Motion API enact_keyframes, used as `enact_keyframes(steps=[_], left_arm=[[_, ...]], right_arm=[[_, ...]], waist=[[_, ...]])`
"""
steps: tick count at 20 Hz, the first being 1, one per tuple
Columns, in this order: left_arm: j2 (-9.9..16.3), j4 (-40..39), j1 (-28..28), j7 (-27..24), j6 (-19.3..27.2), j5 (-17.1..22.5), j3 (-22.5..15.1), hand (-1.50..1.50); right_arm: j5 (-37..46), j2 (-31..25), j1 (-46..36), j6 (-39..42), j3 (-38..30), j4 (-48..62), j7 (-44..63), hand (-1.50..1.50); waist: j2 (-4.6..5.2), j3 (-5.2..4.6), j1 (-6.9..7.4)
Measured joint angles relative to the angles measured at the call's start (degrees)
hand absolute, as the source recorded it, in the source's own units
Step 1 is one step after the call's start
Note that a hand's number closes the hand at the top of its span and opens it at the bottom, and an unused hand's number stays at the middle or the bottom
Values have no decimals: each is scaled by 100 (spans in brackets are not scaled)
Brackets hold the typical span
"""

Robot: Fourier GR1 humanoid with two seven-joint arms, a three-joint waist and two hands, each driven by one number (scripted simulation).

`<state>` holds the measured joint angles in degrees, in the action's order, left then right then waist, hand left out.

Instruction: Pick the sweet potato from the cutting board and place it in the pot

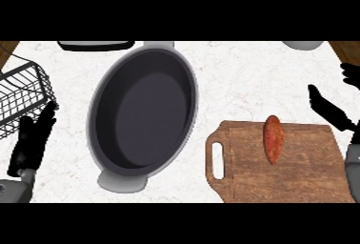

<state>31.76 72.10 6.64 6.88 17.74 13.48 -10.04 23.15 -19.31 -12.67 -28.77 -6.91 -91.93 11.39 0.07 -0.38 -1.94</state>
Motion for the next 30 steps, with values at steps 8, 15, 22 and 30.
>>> enact_keyframes(steps=[8, 15, 22, 30], left_arm=[[151, 192, -53, 521, 152, -174, -76, 0], [239, 359, -48, 823, 168, -202, -75, 0], [159, 469, 7, 974, 252, -317, -167, 0], [147, 573, -2, 1062, 254, -382, -149, 0]], right_arm=[[3121, 924, 661, -893, 799, -503, 1555, -150], [4851, 1368, 730, 1077, 1203, -1091, 3607, -150], [4984, 1797, 269, 3479, 1748, -1595, 5072, -150], [4297, 1887, -175, 4299, 1865, -1773, 5728, -150]], waist=[[-57, 0, 93], [-74, -10, 101], [-60, 5, 183], [-37, 20, 243]])
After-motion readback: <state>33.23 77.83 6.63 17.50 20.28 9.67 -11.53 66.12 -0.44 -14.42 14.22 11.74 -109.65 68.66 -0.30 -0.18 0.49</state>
